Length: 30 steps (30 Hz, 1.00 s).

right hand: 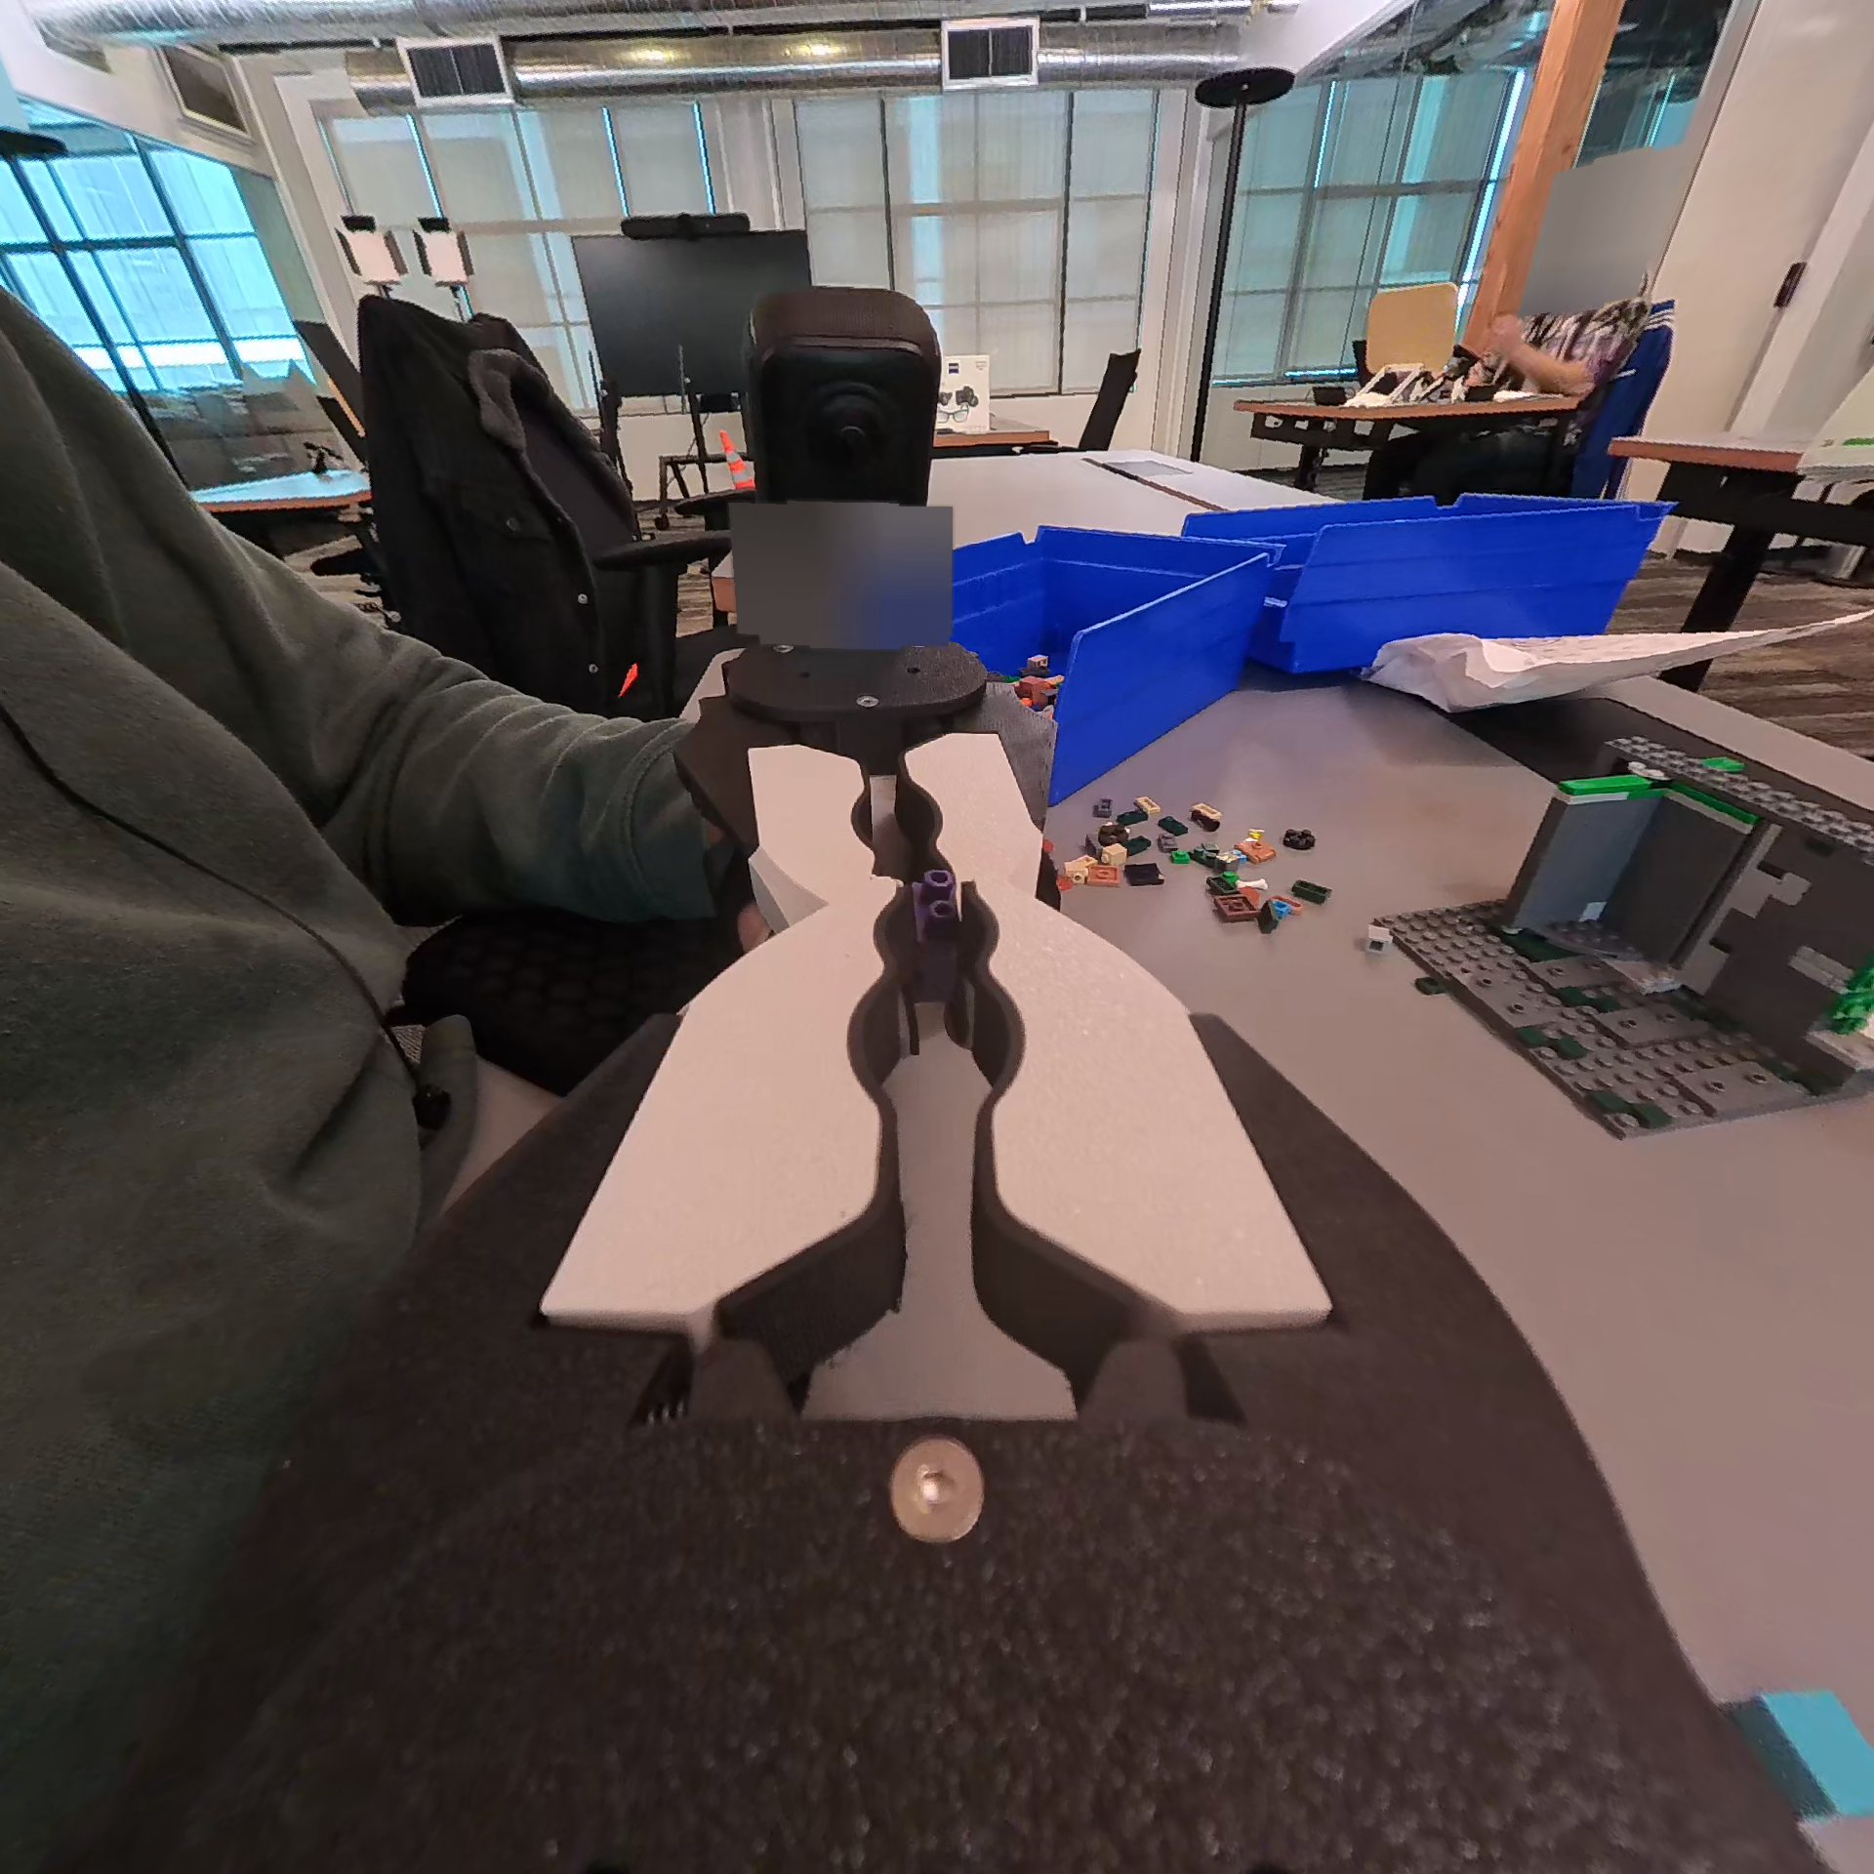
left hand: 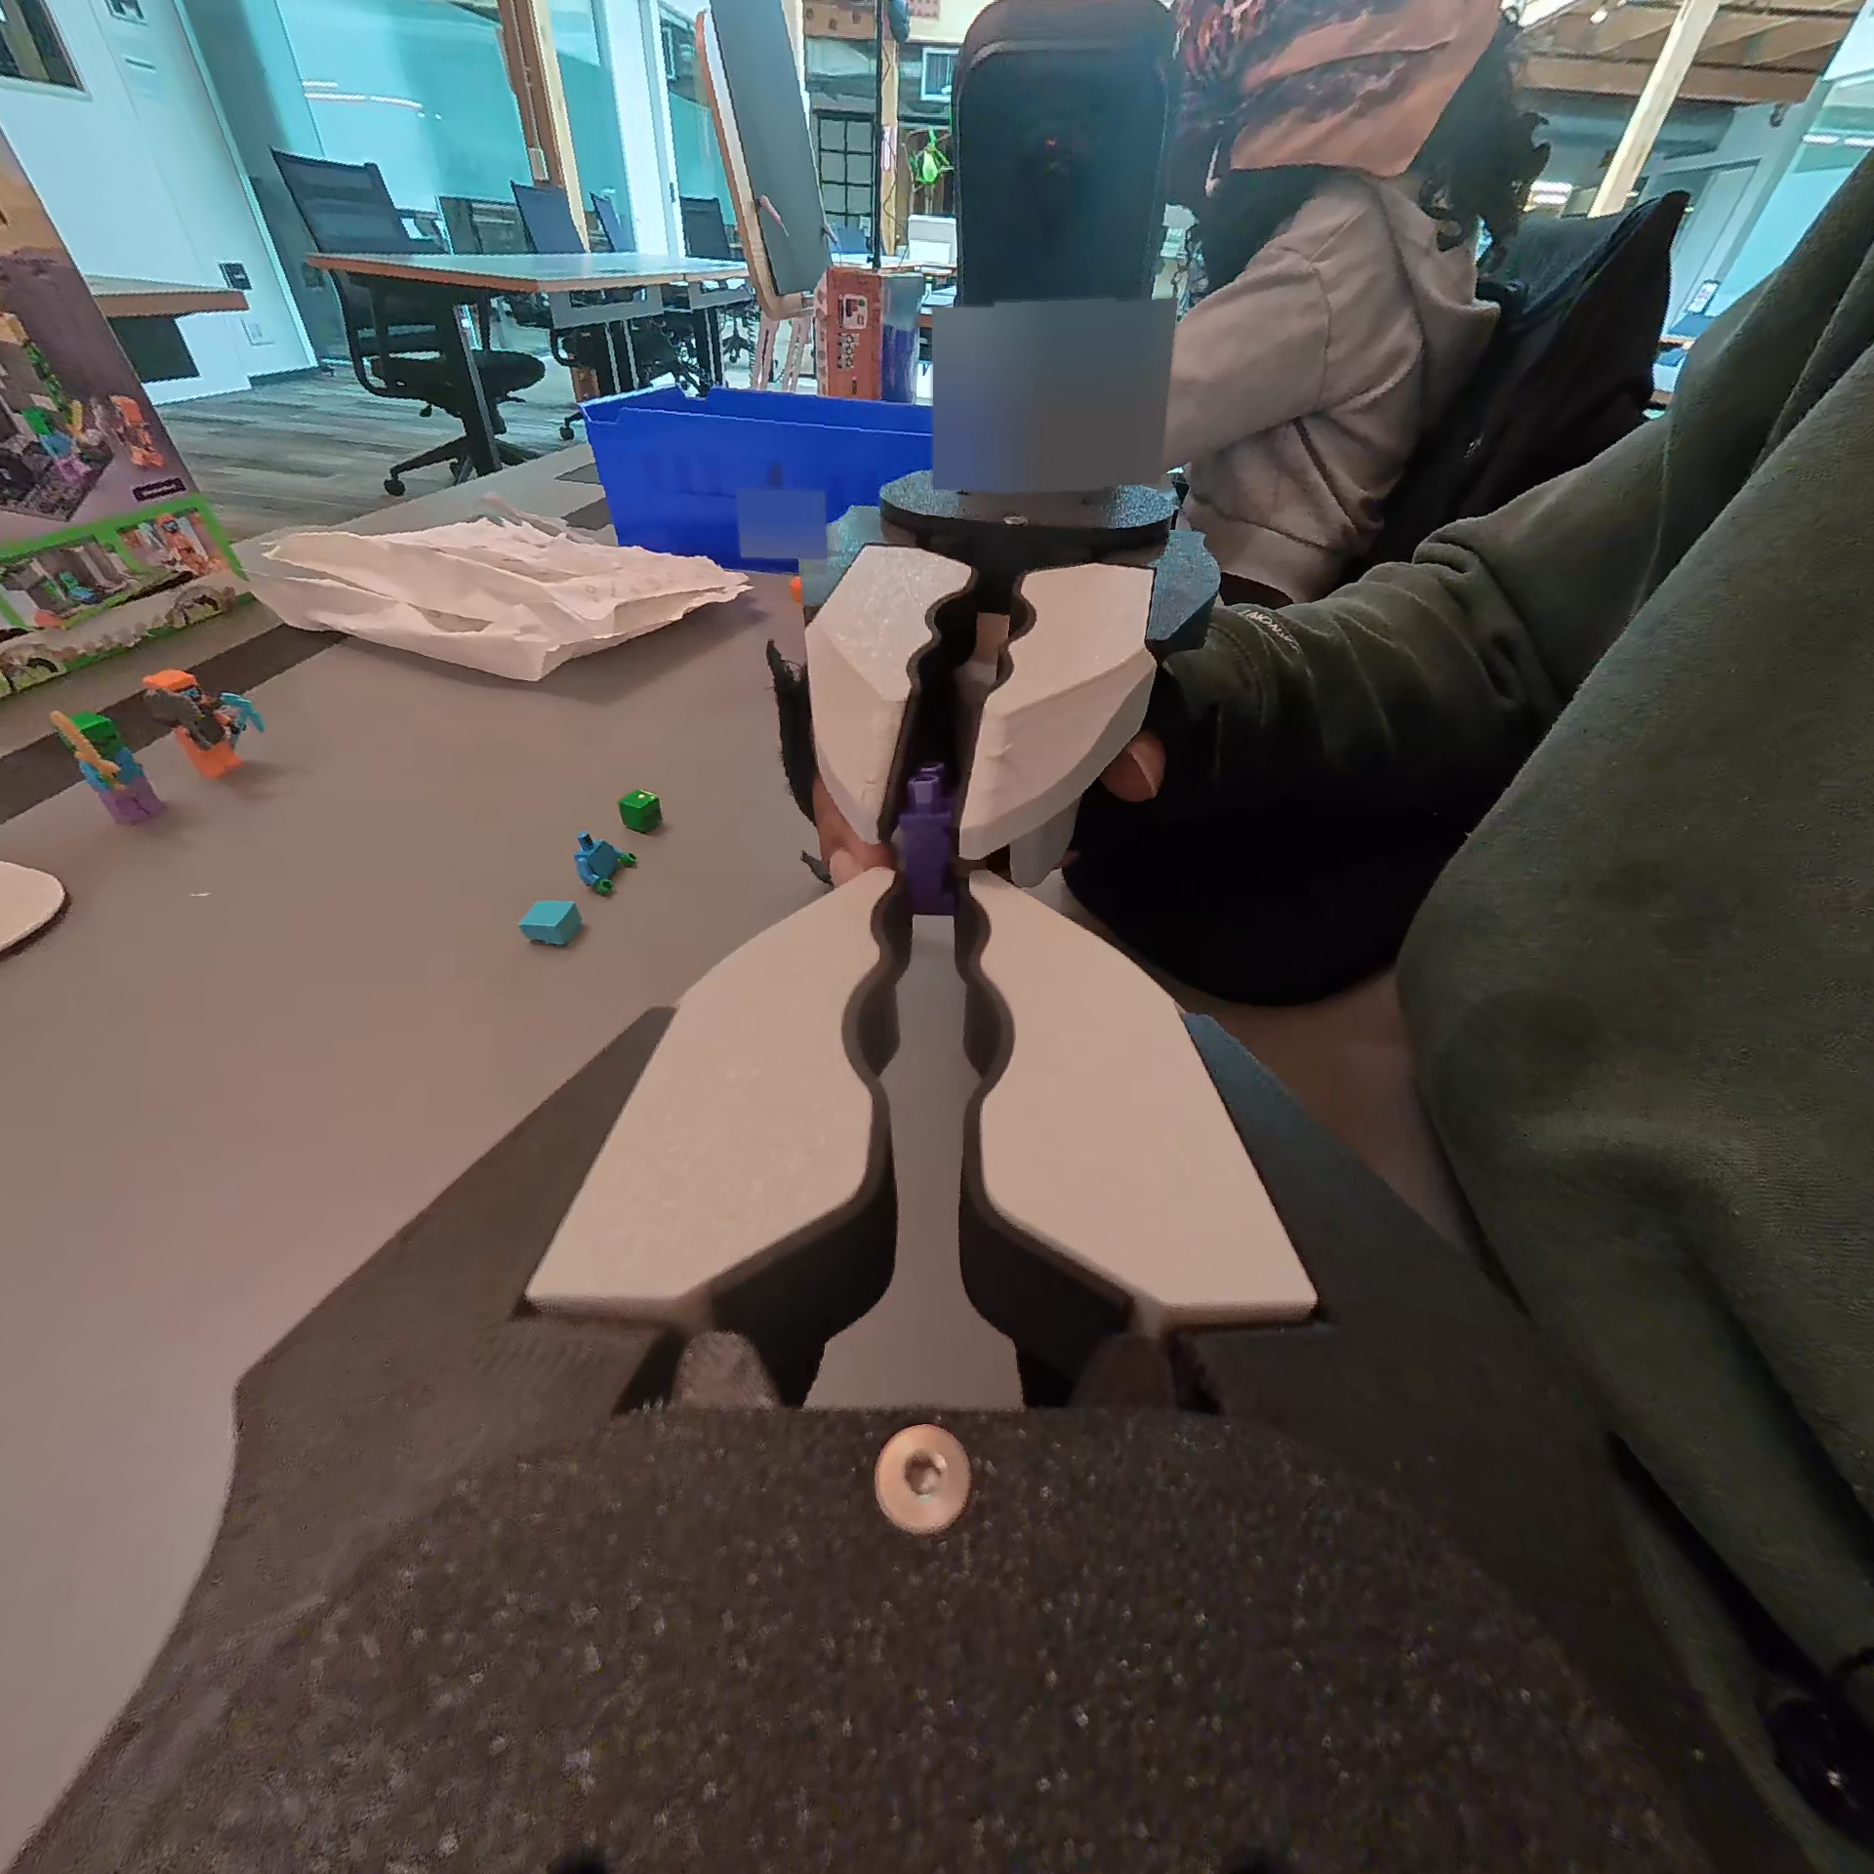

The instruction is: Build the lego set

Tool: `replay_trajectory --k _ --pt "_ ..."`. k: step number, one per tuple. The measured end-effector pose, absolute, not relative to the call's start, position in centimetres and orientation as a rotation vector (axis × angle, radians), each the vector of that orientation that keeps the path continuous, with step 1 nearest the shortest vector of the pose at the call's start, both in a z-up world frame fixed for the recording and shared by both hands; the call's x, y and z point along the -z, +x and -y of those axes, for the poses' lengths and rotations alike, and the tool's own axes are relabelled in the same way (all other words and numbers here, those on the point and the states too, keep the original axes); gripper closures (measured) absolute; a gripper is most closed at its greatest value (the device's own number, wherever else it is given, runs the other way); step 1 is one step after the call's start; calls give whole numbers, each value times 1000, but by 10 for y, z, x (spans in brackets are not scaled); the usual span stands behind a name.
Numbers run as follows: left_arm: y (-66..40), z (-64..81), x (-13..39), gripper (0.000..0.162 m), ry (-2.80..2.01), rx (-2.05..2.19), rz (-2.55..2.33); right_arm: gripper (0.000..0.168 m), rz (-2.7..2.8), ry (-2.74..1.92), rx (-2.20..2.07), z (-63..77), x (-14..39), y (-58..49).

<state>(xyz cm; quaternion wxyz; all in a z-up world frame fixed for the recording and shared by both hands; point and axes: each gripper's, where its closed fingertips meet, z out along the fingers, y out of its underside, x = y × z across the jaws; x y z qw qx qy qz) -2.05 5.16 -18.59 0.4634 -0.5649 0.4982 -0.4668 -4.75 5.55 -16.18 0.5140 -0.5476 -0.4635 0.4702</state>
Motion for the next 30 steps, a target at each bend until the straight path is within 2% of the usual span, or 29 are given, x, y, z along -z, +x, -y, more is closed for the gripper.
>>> replay_trajectory --k 5,8,30 --pt "-21 -52 186 154 -1386 1141 -1224 154 1116 -1315 -1147 -54 162 -48" --pt "-20 -51 186 154 -1382 1144 -1233 160 1132 -1318 -1126 -54 164 -48" --pt "-21 -57 189 153 -1399 1086 -1215 161 1103 -1348 -1127 -60 167 -48"
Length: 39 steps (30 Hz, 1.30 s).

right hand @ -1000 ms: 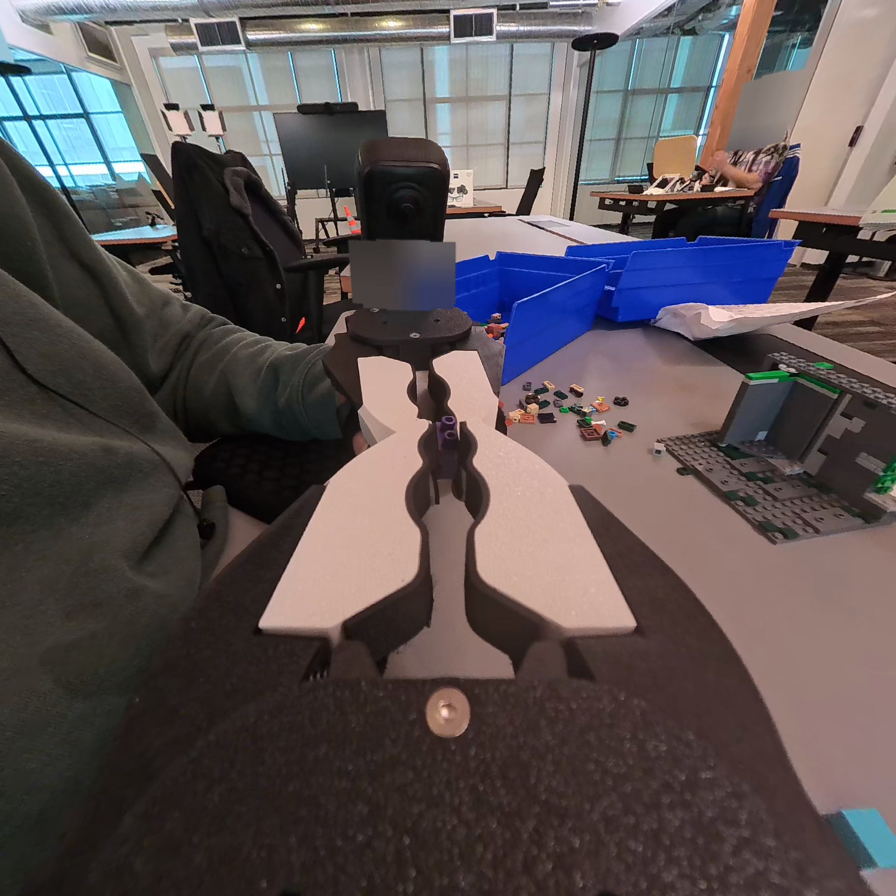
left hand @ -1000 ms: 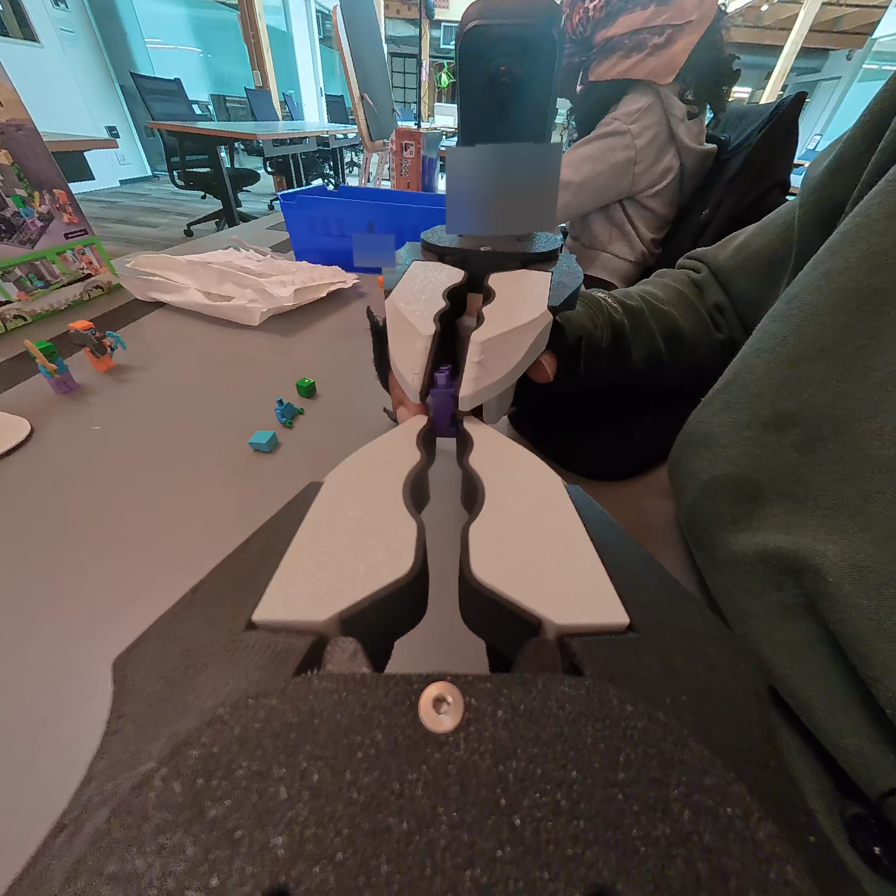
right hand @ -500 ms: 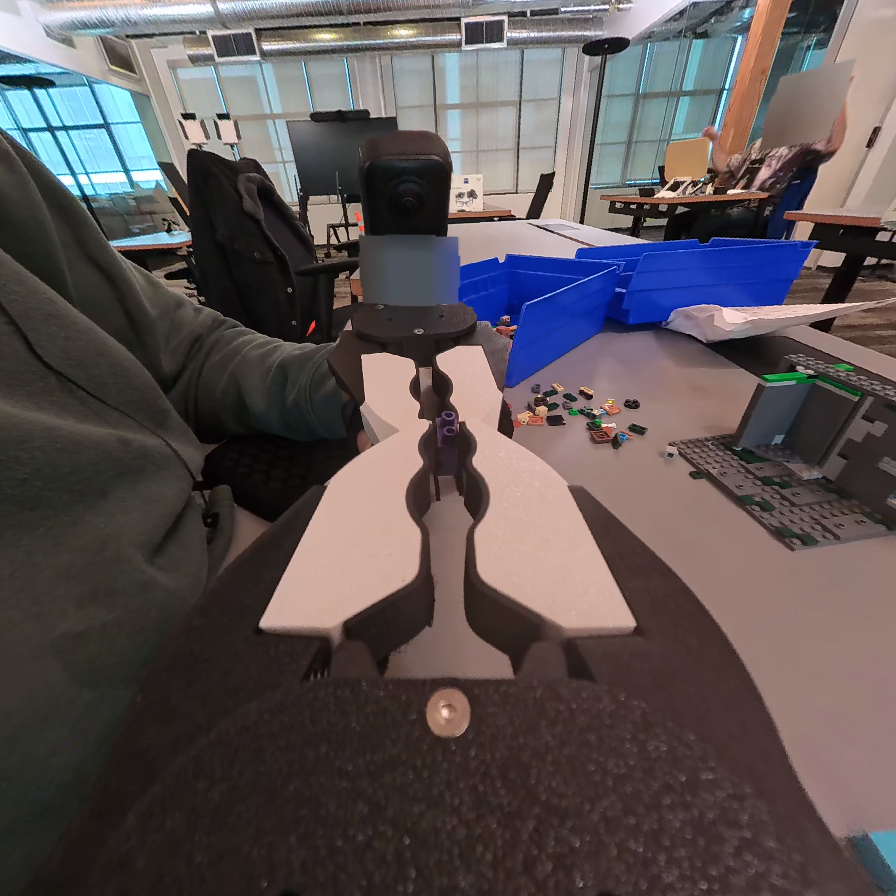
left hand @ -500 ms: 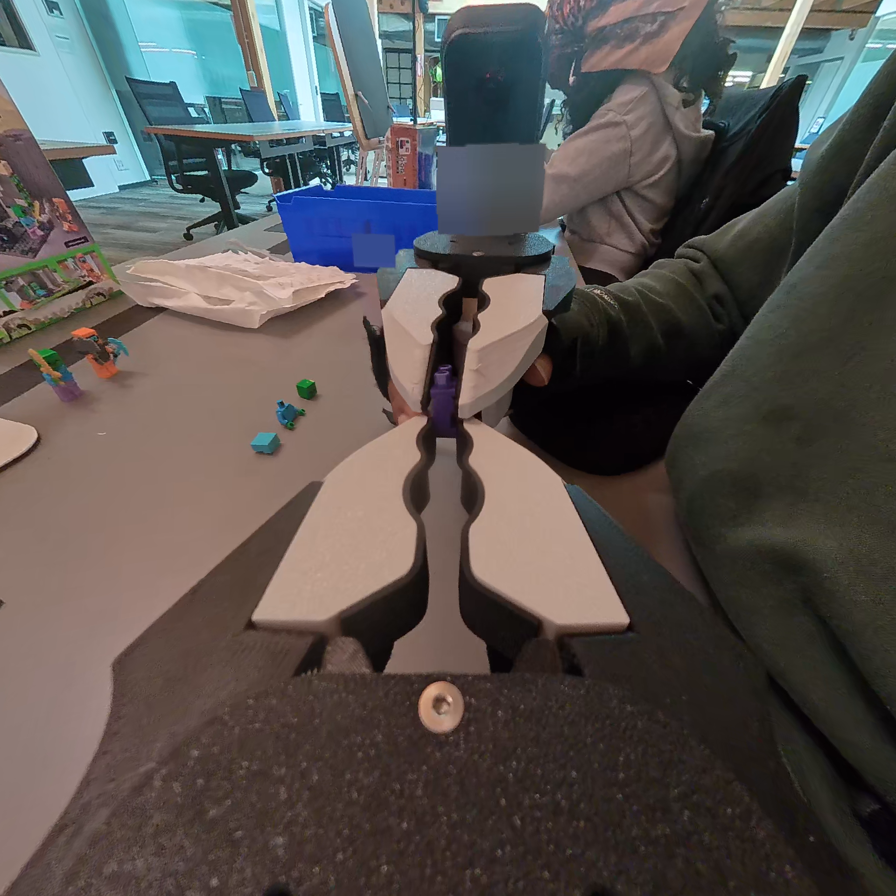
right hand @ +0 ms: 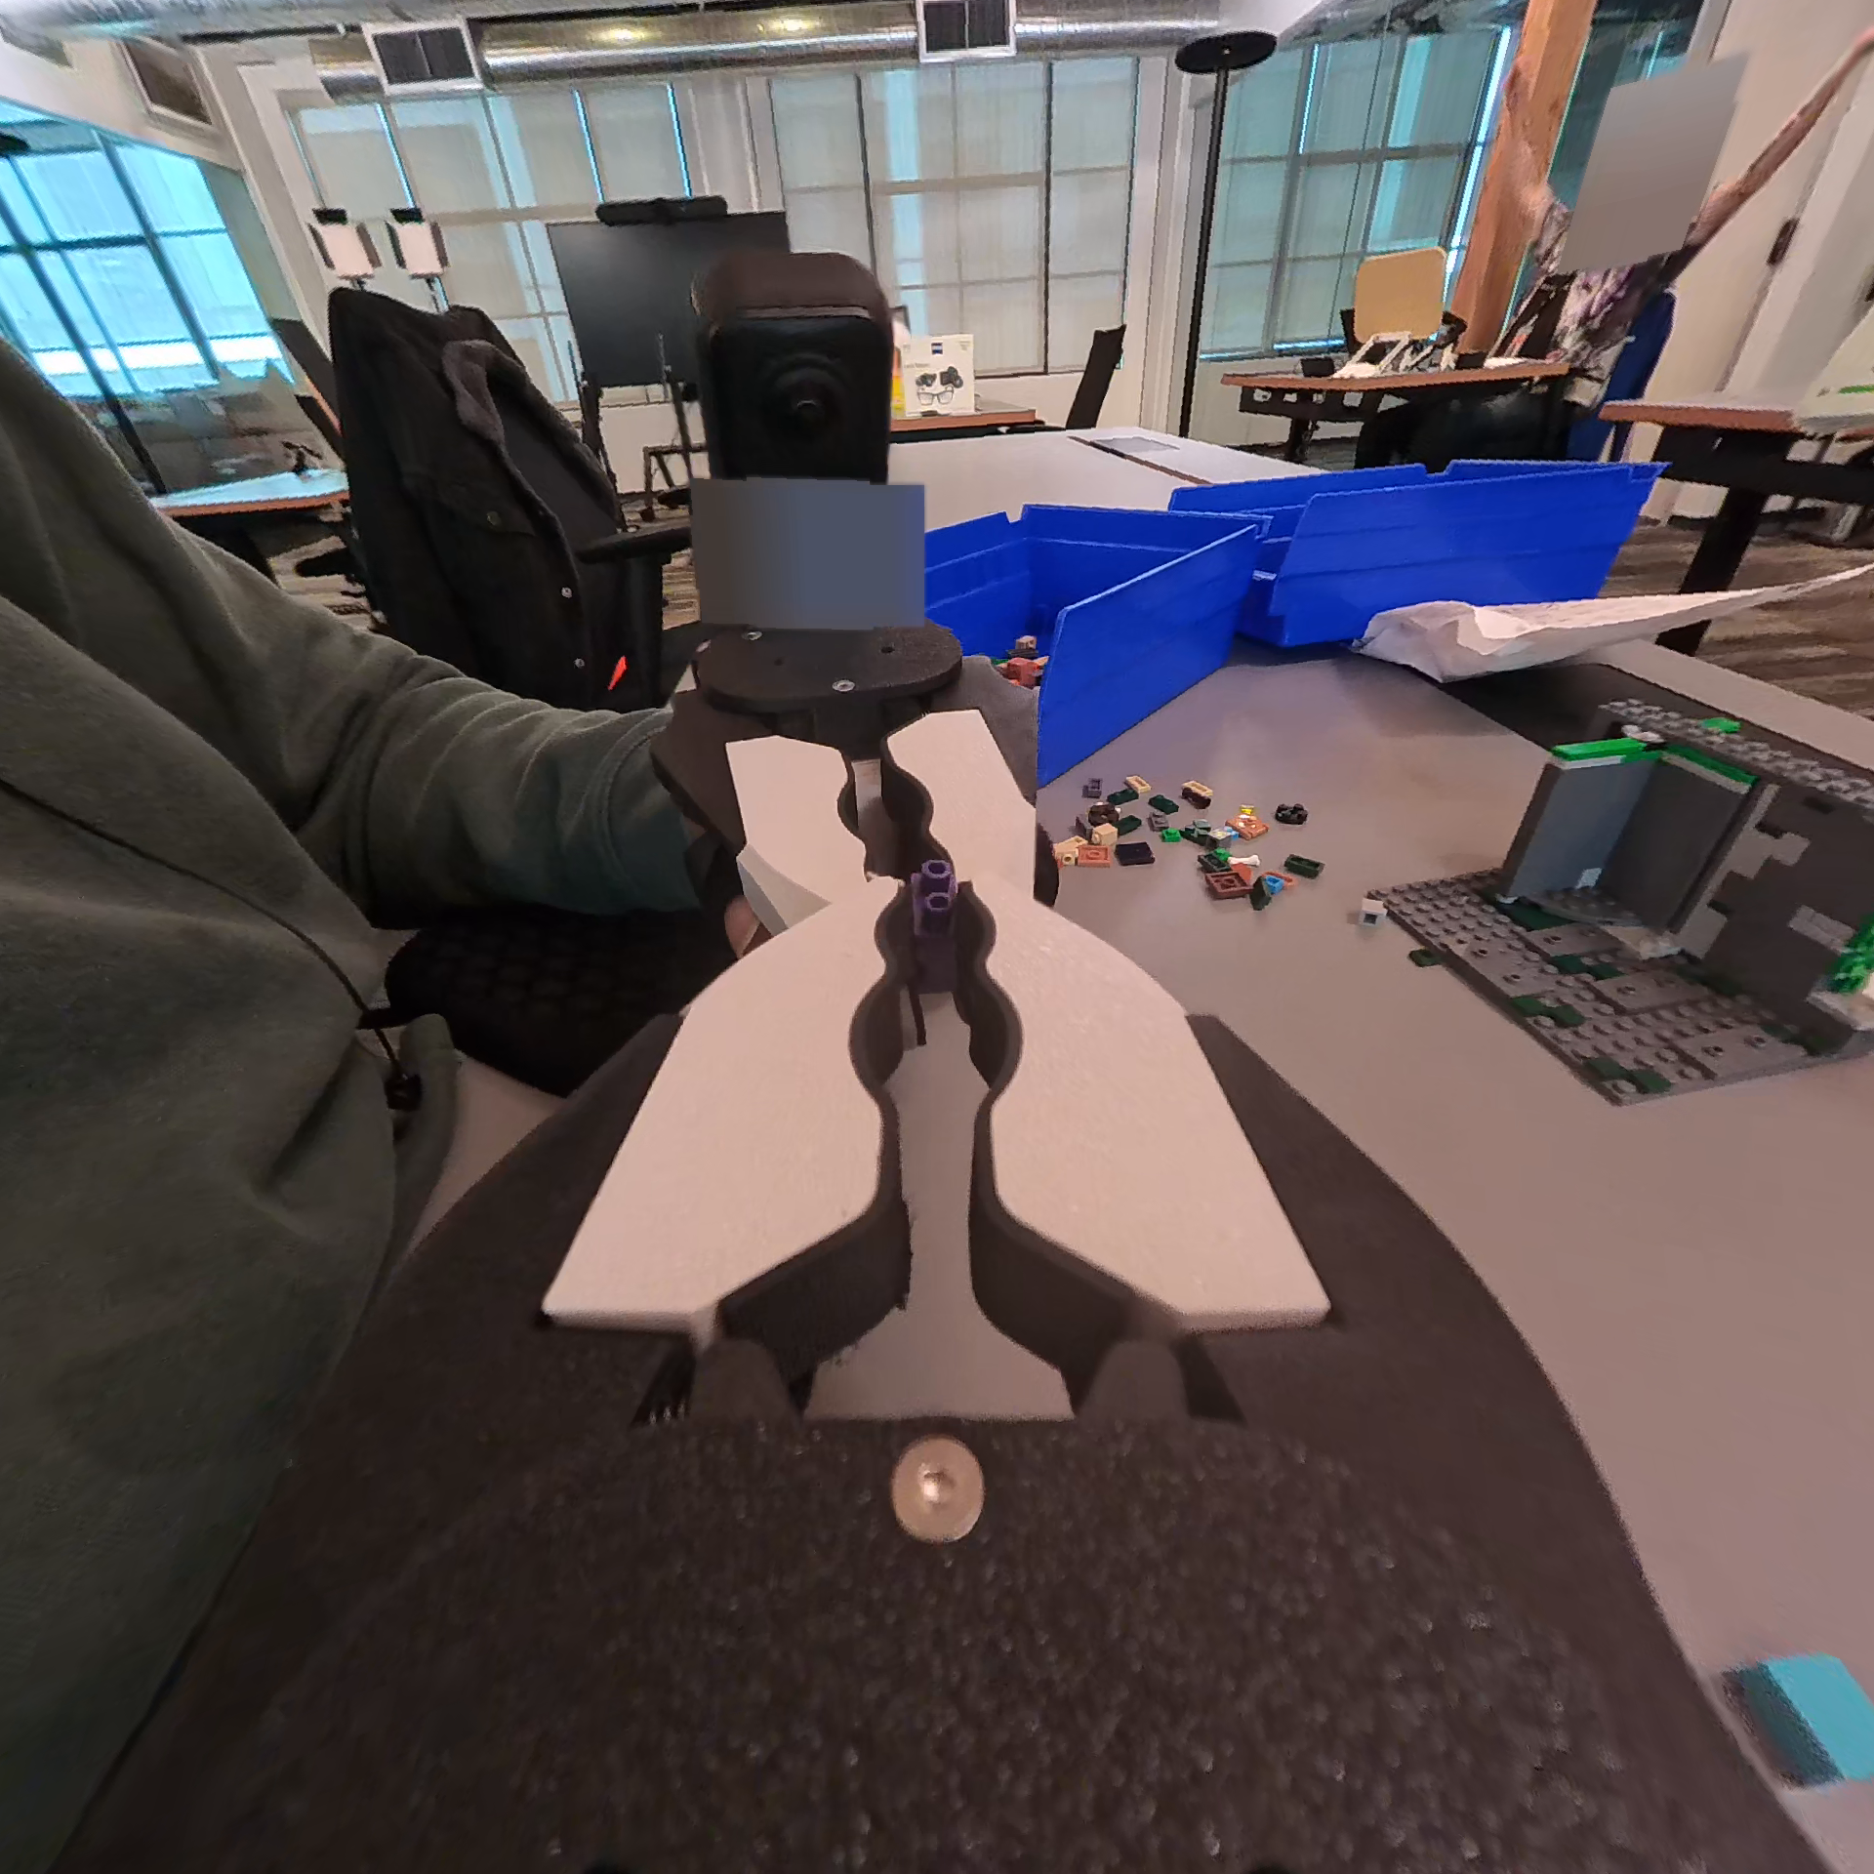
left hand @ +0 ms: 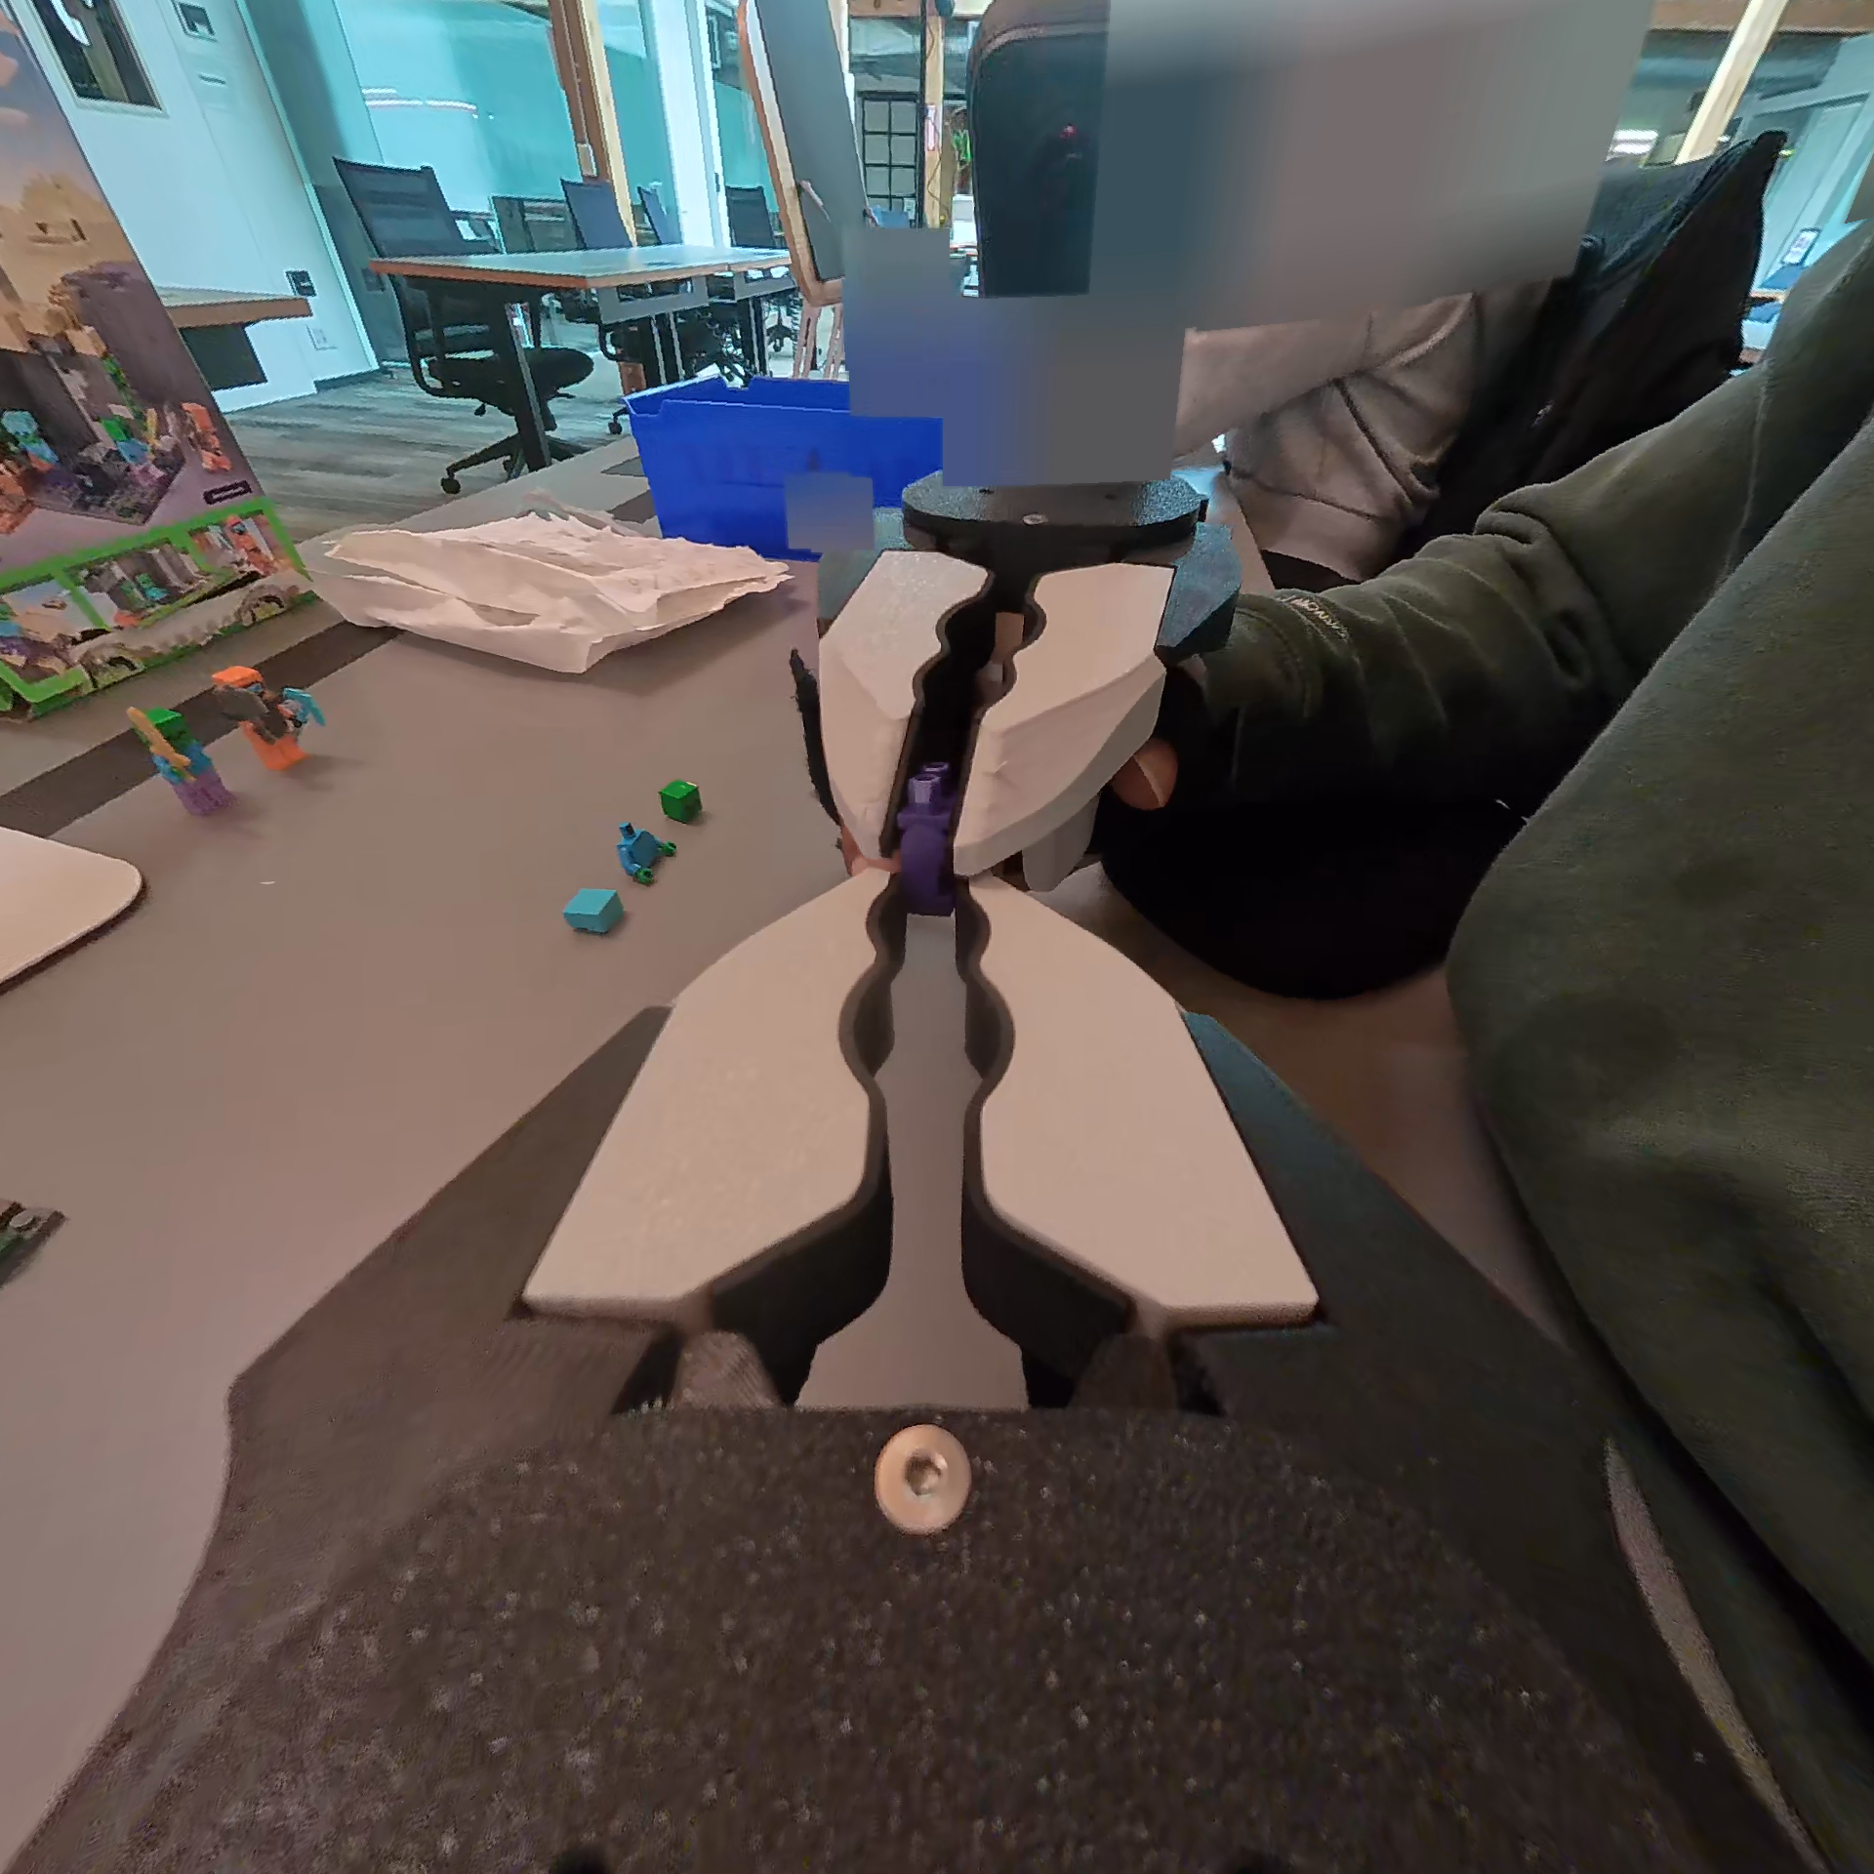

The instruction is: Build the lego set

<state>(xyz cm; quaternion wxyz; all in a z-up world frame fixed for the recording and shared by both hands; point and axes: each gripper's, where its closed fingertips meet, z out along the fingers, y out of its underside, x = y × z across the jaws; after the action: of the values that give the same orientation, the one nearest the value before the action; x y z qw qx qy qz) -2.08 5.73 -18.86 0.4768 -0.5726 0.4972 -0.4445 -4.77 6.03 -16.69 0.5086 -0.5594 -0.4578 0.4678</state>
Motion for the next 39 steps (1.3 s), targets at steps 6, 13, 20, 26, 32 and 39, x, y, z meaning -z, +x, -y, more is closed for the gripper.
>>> replay_trajectory --k 6,13,20,26,32,39 --pt "-24 -67 190 154 -1426 1023 -1180 161 1065 -1393 -1140 -70 167 -44" --pt "-34 -92 197 157 -1515 901 -1094 161 1019 -1539 -938 -126 175 -8" --pt "-38 -99 201 159 -1538 813 -1084 161 957 -1755 -832 -173 204 16" --pt "-39 -100 204 159 -1545 789 -1094 161 908 -1814 -779 -185 228 6" --pt "-38 -100 206 159 -1542 778 -1110 161 926 -1868 -712 -187 248 -10" --pt "-39 -98 206 159 -1533 780 -1122 161 1020 -1908 -685 -190 267 -25"
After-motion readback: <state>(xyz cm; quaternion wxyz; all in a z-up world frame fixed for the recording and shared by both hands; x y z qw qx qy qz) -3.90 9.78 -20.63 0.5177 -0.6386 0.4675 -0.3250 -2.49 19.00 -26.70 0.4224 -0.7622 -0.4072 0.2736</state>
